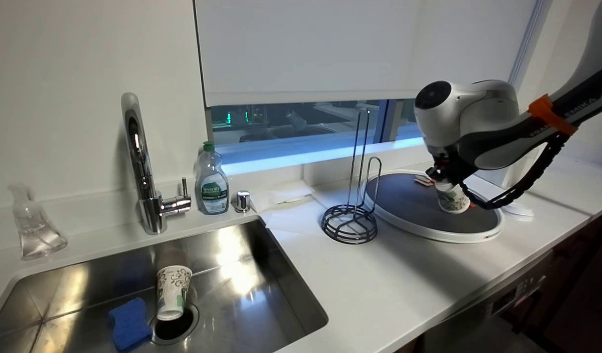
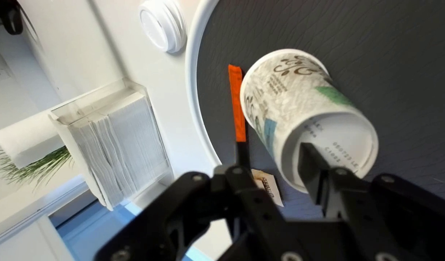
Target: Turn the paper cup over and put the orange object inside the paper cup
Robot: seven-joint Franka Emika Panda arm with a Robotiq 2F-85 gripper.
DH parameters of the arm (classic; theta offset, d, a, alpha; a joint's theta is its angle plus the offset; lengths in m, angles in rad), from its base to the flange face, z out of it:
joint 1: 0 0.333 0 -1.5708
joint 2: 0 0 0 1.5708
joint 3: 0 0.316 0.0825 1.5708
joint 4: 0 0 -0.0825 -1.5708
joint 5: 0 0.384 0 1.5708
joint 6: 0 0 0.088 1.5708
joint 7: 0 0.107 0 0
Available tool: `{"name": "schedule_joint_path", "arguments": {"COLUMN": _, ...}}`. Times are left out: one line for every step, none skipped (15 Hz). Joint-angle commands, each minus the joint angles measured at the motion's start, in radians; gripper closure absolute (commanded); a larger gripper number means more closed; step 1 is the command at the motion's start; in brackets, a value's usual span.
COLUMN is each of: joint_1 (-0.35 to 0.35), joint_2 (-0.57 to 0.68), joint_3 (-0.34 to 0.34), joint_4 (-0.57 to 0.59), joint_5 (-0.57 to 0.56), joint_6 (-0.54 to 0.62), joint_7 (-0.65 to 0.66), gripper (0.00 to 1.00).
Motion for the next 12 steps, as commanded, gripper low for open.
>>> {"name": "schedule_joint_path", "arguments": {"joint_1": -0.009, "joint_2": -0.016, "joint_3": 0.014, "joint_4": -0.010, "joint_5": 0.031, "joint_6": 0.005, "joint_7": -0.030, "gripper": 0.27}}
{"name": "schedule_joint_path", "arguments": {"joint_1": -0.011, "joint_2": -0.018, "joint_3": 0.016, "joint_4": -0.009, "joint_5": 0.044, "joint_6": 0.009, "joint_7": -0.037, "gripper": 0.20}}
{"name": "schedule_joint_path", "arguments": {"joint_1": -0.014, "joint_2": -0.020, "joint_3": 0.017, "joint_4": -0.007, "joint_5": 0.061, "joint_6": 0.012, "joint_7": -0.042, "gripper": 0.13}}
{"name": "schedule_joint_path", "arguments": {"joint_1": -0.017, "joint_2": -0.025, "joint_3": 0.018, "joint_4": -0.006, "joint_5": 0.085, "joint_6": 0.016, "joint_7": -0.055, "gripper": 0.05}}
{"name": "schedule_joint_path", "arguments": {"joint_1": -0.019, "joint_2": -0.028, "joint_3": 0.017, "joint_4": -0.004, "joint_5": 0.109, "joint_6": 0.018, "joint_7": -0.067, "gripper": 0.00}}
{"name": "schedule_joint_path", "arguments": {"joint_1": -0.023, "joint_2": -0.033, "joint_3": 0.017, "joint_4": -0.001, "joint_5": 0.143, "joint_6": 0.021, "joint_7": -0.085, "gripper": 0.00}}
{"name": "schedule_joint_path", "arguments": {"joint_1": -0.026, "joint_2": -0.038, "joint_3": 0.015, "joint_4": 0.002, "joint_5": 0.176, "joint_6": 0.022, "joint_7": -0.102, "gripper": 0.00}}
{"name": "schedule_joint_path", "arguments": {"joint_1": -0.031, "joint_2": -0.043, "joint_3": 0.015, "joint_4": 0.006, "joint_5": 0.221, "joint_6": 0.024, "joint_7": -0.126, "gripper": 0.00}}
{"name": "schedule_joint_path", "arguments": {"joint_1": -0.034, "joint_2": -0.047, "joint_3": 0.013, "joint_4": 0.012, "joint_5": 0.263, "joint_6": 0.024, "joint_7": -0.145, "gripper": 0.00}}
{"name": "schedule_joint_path", "arguments": {"joint_1": -0.037, "joint_2": -0.049, "joint_3": 0.010, "joint_4": 0.020, "joint_5": 0.303, "joint_6": 0.021, "joint_7": -0.156, "gripper": 0.00}}
{"name": "schedule_joint_path", "arguments": {"joint_1": -0.040, "joint_2": -0.051, "joint_3": 0.007, "joint_4": 0.027, "joint_5": 0.340, "joint_6": 0.018, "joint_7": -0.164, "gripper": 0.00}}
{"name": "schedule_joint_path", "arguments": {"joint_1": -0.043, "joint_2": -0.051, "joint_3": 0.003, "joint_4": 0.034, "joint_5": 0.373, "joint_6": 0.017, "joint_7": -0.167, "gripper": 0.00}}
